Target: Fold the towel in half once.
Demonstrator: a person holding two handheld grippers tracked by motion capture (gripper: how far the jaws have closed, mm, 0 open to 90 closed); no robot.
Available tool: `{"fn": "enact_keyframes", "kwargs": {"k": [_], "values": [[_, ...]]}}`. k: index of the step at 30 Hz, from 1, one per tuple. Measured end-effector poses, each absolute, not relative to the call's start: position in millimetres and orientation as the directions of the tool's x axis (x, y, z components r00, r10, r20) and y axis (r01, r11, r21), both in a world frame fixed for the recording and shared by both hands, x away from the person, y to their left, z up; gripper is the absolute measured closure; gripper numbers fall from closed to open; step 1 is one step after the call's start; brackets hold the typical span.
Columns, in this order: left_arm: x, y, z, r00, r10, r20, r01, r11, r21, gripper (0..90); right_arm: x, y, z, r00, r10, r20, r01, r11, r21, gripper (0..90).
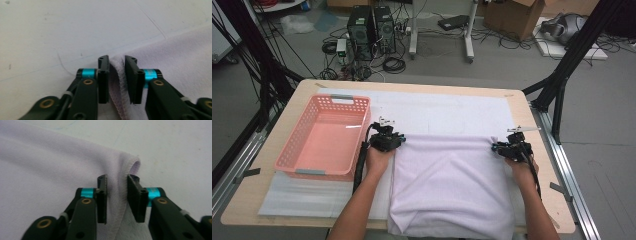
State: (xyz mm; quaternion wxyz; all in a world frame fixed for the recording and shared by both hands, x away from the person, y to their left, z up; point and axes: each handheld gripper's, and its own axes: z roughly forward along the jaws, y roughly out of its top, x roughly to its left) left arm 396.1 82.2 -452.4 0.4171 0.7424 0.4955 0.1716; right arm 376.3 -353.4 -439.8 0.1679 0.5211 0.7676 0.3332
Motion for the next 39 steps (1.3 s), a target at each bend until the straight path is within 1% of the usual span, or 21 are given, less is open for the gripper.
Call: {"fn": "enact_keyframes", "kwargs": {"k": [1, 3, 6, 8, 9, 11, 13, 16, 18, 20, 21, 23, 25, 28, 33, 35, 36, 37, 38, 39], "values": [[394.9, 79.3, -452.4, 0.461, 0.875, -0.151, 0.589, -0.175, 0.789, 81.2, 376.0, -352.6, -439.7, -0.408, 0.908, 0.092, 0.687, 0.239, 0.686, 78.2], [393.8, 77.5, -451.7, 0.472, 0.871, -0.139, 0.585, -0.191, 0.788, 82.9, 375.6, -351.2, -439.5, -0.414, 0.906, 0.089, 0.685, 0.245, 0.686, 81.8], [394.1, 79.8, -450.4, 0.471, 0.865, -0.174, 0.602, -0.171, 0.780, 84.0, 375.5, -353.1, -439.4, -0.415, 0.903, 0.113, 0.689, 0.230, 0.688, 83.8], [393.4, 79.5, -446.5, 0.465, 0.869, -0.167, 0.576, -0.154, 0.803, 84.2, 373.2, -353.4, -437.7, -0.428, 0.900, 0.085, 0.659, 0.247, 0.711, 84.6], [394.4, 80.6, -440.9, 0.456, 0.870, -0.185, 0.557, -0.117, 0.822, 84.3, 372.0, -353.6, -435.6, -0.428, 0.900, 0.077, 0.642, 0.243, 0.727, 84.8], [398.2, 81.6, -429.8, 0.454, 0.872, -0.181, 0.529, -0.101, 0.842, 84.3, 371.2, -355.0, -430.1, -0.427, 0.902, 0.066, 0.602, 0.229, 0.765, 85.2], [405.1, 82.0, -418.1, 0.448, 0.872, -0.200, 0.518, -0.070, 0.853, 84.4, 373.1, -356.7, -425.0, -0.418, 0.907, 0.056, 0.577, 0.217, 0.787, 85.3], [419.4, 85.1, -406.1, 0.432, 0.877, -0.209, 0.515, -0.050, 0.856, 84.3, 382.8, -359.5, -418.1, -0.405, 0.913, 0.044, 0.549, 0.204, 0.811, 85.3], [430.0, 87.2, -401.9, 0.428, 0.876, -0.222, 0.518, -0.036, 0.855, 84.3, 391.7, -360.9, -414.2, -0.397, 0.916, 0.054, 0.542, 0.187, 0.819, 85.2], [439.8, 86.4, -398.1, 0.428, 0.877, -0.219, 0.499, -0.027, 0.866, 84.2, 400.9, -361.1, -410.9, -0.390, 0.920, 0.043, 0.526, 0.184, 0.830, 85.2], [445.3, 85.2, -395.9, 0.426, 0.878, -0.221, 0.504, -0.027, 0.863, 84.2, 405.6, -361.0, -409.3, -0.385, 0.922, 0.038, 0.520, 0.183, 0.834, 85.1], [455.2, 82.3, -392.5, 0.425, 0.883, -0.202, 0.494, -0.039, 0.869, 84.1, 416.4, -361.2, -406.7, -0.373, 0.927, 0.034, 0.506, 0.173, 0.845, 85.1], [465.0, 81.2, -389.0, 0.422, 0.884, -0.202, 0.491, -0.036, 0.870, 84.0, 425.2, -361.4, -406.1, -0.362, 0.931, 0.039, 0.510, 0.163, 0.844, 85.1], [473.7, 81.8, -390.2, 0.412, 0.887, -0.208, 0.488, -0.021, 0.873, 84.0, 439.5, -361.4, -407.0, -0.349, 0.936, 0.054, 0.515, 0.144, 0.845, 85.0], [481.8, 85.7, -398.5, 0.392, 0.892, -0.227, 0.501, 0.000, 0.865, 83.8, 453.1, -355.9, -404.8, -0.349, 0.936, 0.051, 0.516, 0.147, 0.844, 84.9], [481.9, 85.5, -400.7, 0.393, 0.891, -0.227, 0.504, -0.002, 0.864, 82.5, 456.7, -353.6, -403.0, -0.352, 0.935, 0.037, 0.521, 0.163, 0.838, 84.7], [481.4, 85.1, -401.7, 0.398, 0.885, -0.240, 0.509, 0.005, 0.861, 79.9, 457.6, -352.8, -402.8, -0.352, 0.936, 0.035, 0.524, 0.166, 0.835, 83.8], [480.4, 84.4, -402.8, 0.406, 0.879, -0.249, 0.514, 0.006, 0.858, 74.4, 457.8, -352.1, -403.3, -0.348, 0.937, 0.040, 0.526, 0.160, 0.835, 81.4], [478.4, 83.4, -403.5, 0.410, 0.877, -0.253, 0.515, 0.007, 0.857, 67.8, 457.5, -351.7, -404.1, -0.343, 0.938, 0.049, 0.535, 0.152, 0.831, 77.1], [475.9, 82.7, -404.2, 0.420, 0.873, -0.247, 0.509, -0.001, 0.861, 64.7, 456.9, -351.6, -404.3, -0.340, 0.939, 0.059, 0.544, 0.145, 0.826, 71.8]]}}
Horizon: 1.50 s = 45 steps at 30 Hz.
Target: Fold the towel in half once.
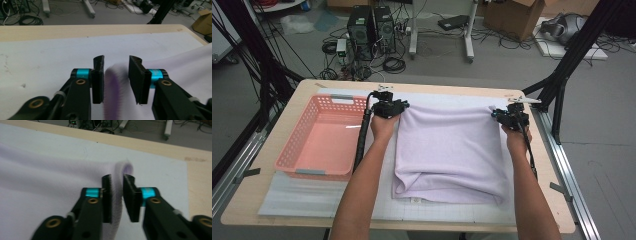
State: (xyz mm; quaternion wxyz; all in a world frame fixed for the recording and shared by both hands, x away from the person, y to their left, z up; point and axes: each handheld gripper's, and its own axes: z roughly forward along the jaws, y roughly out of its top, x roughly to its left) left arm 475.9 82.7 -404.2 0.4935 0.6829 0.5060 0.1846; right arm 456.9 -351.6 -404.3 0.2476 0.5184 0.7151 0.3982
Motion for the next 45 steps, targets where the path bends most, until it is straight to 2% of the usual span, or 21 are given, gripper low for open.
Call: {"fn": "enact_keyframes", "kwargs": {"k": [4, 6, 15, 22, 33, 43, 45], "values": [[466.8, 78.9, -405.8, 0.452, 0.853, -0.260, 0.533, -0.024, 0.846, 54.2, 446.2, -353.6, -398.9, -0.337, 0.938, 0.077, 0.543, 0.127, 0.830, 64.3], [458.4, 76.2, -406.2, 0.472, 0.851, -0.232, 0.509, -0.048, 0.859, 54.3, 439.7, -355.3, -395.9, -0.346, 0.935, 0.079, 0.543, 0.131, 0.829, 61.8], [420.2, 68.5, -399.2, 0.557, 0.800, -0.223, 0.488, -0.098, 0.867, 51.5, 392.6, -360.4, -378.1, -0.423, 0.903, 0.077, 0.534, 0.180, 0.826, 59.6], [380.3, 63.1, -400.3, 0.596, 0.774, -0.212, 0.438, -0.093, 0.894, 51.2, 348.4, -362.6, -376.1, -0.479, 0.875, 0.069, 0.534, 0.228, 0.814, 57.8], [329.8, 69.3, -423.9, 0.625, 0.756, -0.195, 0.465, -0.160, 0.871, 41.4, 297.3, -366.6, -406.7, -0.542, 0.835, 0.098, 0.547, 0.261, 0.795, 54.4], [309.2, 82.3, -448.2, 0.646, 0.731, -0.217, 0.538, -0.235, 0.809, 42.5, 276.5, -353.0, -431.8, -0.597, 0.799, 0.064, 0.559, 0.359, 0.747, 53.6], [308.1, 80.6, -452.0, 0.655, 0.728, -0.203, 0.538, -0.261, 0.801, 48.1, 279.7, -348.0, -437.4, -0.603, 0.797, 0.031, 0.564, 0.398, 0.724, 54.2]]}}
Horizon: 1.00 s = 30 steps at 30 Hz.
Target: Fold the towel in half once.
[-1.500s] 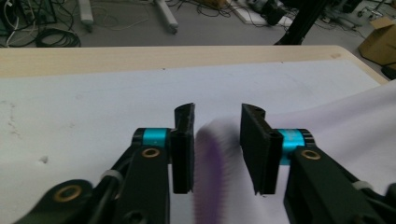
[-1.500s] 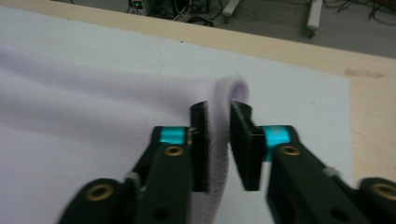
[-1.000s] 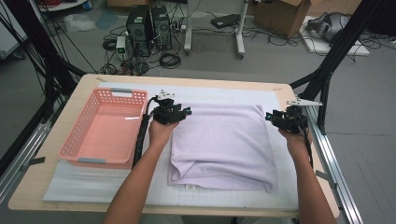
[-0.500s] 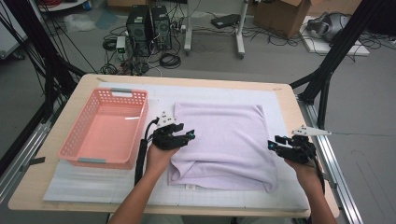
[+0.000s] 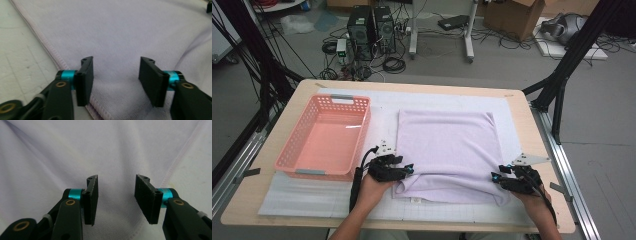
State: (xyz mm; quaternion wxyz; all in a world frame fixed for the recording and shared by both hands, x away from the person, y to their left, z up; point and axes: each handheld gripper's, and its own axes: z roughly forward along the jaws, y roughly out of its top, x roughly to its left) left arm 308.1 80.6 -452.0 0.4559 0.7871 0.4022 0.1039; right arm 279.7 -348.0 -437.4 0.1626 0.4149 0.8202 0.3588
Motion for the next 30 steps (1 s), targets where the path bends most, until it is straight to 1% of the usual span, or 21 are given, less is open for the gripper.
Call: {"fn": "enact_keyframes", "kwargs": {"k": [1, 2, 3, 4, 5, 7, 11, 14, 15, 16, 18, 19, 21, 22, 23, 24, 25, 26, 27, 29, 30], "values": [[307.2, 80.0, -451.3, 0.653, 0.734, -0.187, 0.532, -0.269, 0.803, 53.8, 281.7, -345.6, -440.6, -0.605, 0.796, 0.014, 0.569, 0.420, 0.707, 56.4], [307.0, 79.9, -450.9, 0.655, 0.735, -0.176, 0.528, -0.279, 0.802, 67.6, 282.4, -344.2, -441.9, -0.608, 0.794, 0.006, 0.556, 0.421, 0.716, 62.1], [307.7, 80.0, -450.8, 0.648, 0.743, -0.170, 0.531, -0.280, 0.800, 79.3, 283.1, -343.8, -441.5, -0.608, 0.794, 0.007, 0.558, 0.420, 0.715, 71.1], [308.9, 81.0, -450.7, 0.642, 0.747, -0.170, 0.530, -0.273, 0.803, 86.7, 284.2, -343.4, -440.5, -0.613, 0.790, 0.008, 0.556, 0.425, 0.715, 84.3], [311.2, 82.9, -449.6, 0.629, 0.759, -0.168, 0.528, -0.258, 0.809, 89.4, 285.3, -341.9, -439.3, -0.619, 0.786, -0.011, 0.549, 0.442, 0.710, 86.5], [315.4, 86.0, -447.3, 0.610, 0.776, -0.162, 0.520, -0.237, 0.821, 89.7, 289.4, -339.1, -437.3, -0.612, 0.790, -0.033, 0.546, 0.453, 0.704, 87.3], [324.5, 91.2, -445.2, 0.562, 0.812, -0.156, 0.509, -0.190, 0.840, 89.9, 302.5, -335.0, -435.7, -0.575, 0.816, -0.051, 0.541, 0.427, 0.725, 87.4], [323.6, 89.9, -447.9, 0.576, 0.796, -0.188, 0.532, -0.190, 0.825, 89.4, 311.4, -333.0, -436.2, -0.546, 0.836, -0.053, 0.546, 0.402, 0.735, 87.1], [322.4, 89.1, -447.9, 0.588, 0.783, -0.203, 0.536, -0.190, 0.822, 82.7, 312.7, -332.6, -436.1, -0.542, 0.839, -0.053, 0.549, 0.401, 0.733, 86.9], [321.3, 88.1, -447.4, 0.602, 0.771, -0.209, 0.539, -0.198, 0.819, 72.4, 313.1, -332.4, -436.6, -0.547, 0.835, -0.053, 0.548, 0.406, 0.732, 86.8], [319.6, 85.8, -447.2, 0.629, 0.752, -0.195, 0.526, -0.227, 0.820, 56.3, 311.1, -332.7, -436.4, -0.549, 0.834, -0.051, 0.552, 0.408, 0.727, 86.7], [319.5, 84.7, -448.1, 0.638, 0.745, -0.195, 0.529, -0.239, 0.814, 50.0, 310.0, -333.5, -436.0, -0.549, 0.835, -0.045, 0.549, 0.401, 0.733, 86.7], [319.3, 80.4, -450.8, 0.653, 0.737, -0.176, 0.531, -0.279, 0.800, 45.8, 307.9, -334.6, -435.1, -0.552, 0.833, -0.041, 0.543, 0.397, 0.740, 86.7], [318.4, 77.7, -451.3, 0.658, 0.738, -0.153, 0.518, -0.296, 0.802, 46.0, 306.8, -334.7, -434.8, -0.551, 0.834, -0.038, 0.544, 0.393, 0.742, 86.7], [317.4, 75.6, -451.0, 0.665, 0.735, -0.132, 0.505, -0.313, 0.804, 49.2, 306.1, -334.9, -435.0, -0.556, 0.830, -0.038, 0.543, 0.397, 0.740, 86.6], [316.8, 74.7, -450.9, 0.670, 0.734, -0.113, 0.496, -0.329, 0.803, 58.3, 305.2, -334.6, -435.8, -0.554, 0.832, -0.035, 0.547, 0.396, 0.738, 86.6], [316.0, 72.8, -450.8, 0.672, 0.736, -0.082, 0.483, -0.351, 0.803, 65.4, 305.1, -334.9, -436.3, -0.555, 0.831, -0.036, 0.546, 0.396, 0.738, 86.6], [315.1, 71.2, -450.5, 0.675, 0.736, -0.054, 0.468, -0.370, 0.803, 76.1, 304.6, -335.1, -436.8, -0.554, 0.832, -0.033, 0.549, 0.394, 0.737, 86.6], [314.9, 69.1, -450.1, 0.672, 0.739, -0.039, 0.462, -0.378, 0.802, 84.1, 304.5, -335.4, -437.2, -0.555, 0.831, -0.031, 0.548, 0.393, 0.739, 86.6], [316.4, 67.7, -447.9, 0.666, 0.746, -0.009, 0.444, -0.386, 0.809, 87.3, 304.4, -335.4, -437.3, -0.553, 0.832, -0.029, 0.545, 0.388, 0.743, 86.5], [317.6, 68.1, -447.4, 0.656, 0.754, -0.014, 0.439, -0.367, 0.820, 87.8, 304.5, -335.5, -436.9, -0.551, 0.834, -0.030, 0.542, 0.385, 0.747, 86.5]]}}
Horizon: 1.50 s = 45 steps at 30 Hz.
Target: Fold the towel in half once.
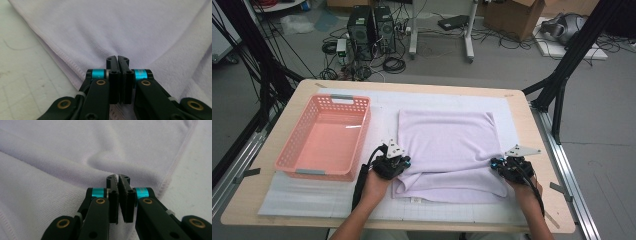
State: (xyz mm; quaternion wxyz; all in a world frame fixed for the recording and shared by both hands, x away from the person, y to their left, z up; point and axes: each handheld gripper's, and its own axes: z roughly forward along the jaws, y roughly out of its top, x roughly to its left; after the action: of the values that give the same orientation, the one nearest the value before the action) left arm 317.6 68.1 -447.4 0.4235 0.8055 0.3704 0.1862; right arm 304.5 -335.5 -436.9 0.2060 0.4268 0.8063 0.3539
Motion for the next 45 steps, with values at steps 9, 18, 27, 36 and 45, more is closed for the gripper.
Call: {"fn": "enact_keyframes", "kwargs": {"k": [9, 18, 27, 36, 45], "values": [[357.0, 72.8, -435.3, 0.533, 0.846, -0.030, 0.432, -0.242, 0.869, 87.8, 318.0, -332.3, -436.6, -0.486, 0.872, -0.056, 0.519, 0.340, 0.784, 86.9], [350.1, 72.8, -435.1, 0.538, 0.836, -0.105, 0.483, -0.203, 0.852, 50.4, 316.4, -334.7, -435.7, -0.438, 0.898, -0.030, 0.524, 0.283, 0.803, 68.2], [302.6, 83.4, -443.0, 0.596, 0.789, -0.152, 0.457, -0.177, 0.872, 48.1, 274.7, -355.4, -424.9, -0.464, 0.885, 0.032, 0.514, 0.240, 0.823, 64.4], [268.3, 98.0, -451.1, 0.564, 0.798, -0.213, 0.539, -0.161, 0.827, 54.6, 239.8, -362.9, -435.2, -0.467, 0.882, 0.064, 0.580, 0.251, 0.775, 64.2], [246.9, 102.0, -454.5, 0.557, 0.802, -0.214, 0.571, -0.183, 0.800, 66.6, 225.6, -365.0, -447.4, -0.475, 0.878, 0.057, 0.594, 0.273, 0.756, 79.5]]}}
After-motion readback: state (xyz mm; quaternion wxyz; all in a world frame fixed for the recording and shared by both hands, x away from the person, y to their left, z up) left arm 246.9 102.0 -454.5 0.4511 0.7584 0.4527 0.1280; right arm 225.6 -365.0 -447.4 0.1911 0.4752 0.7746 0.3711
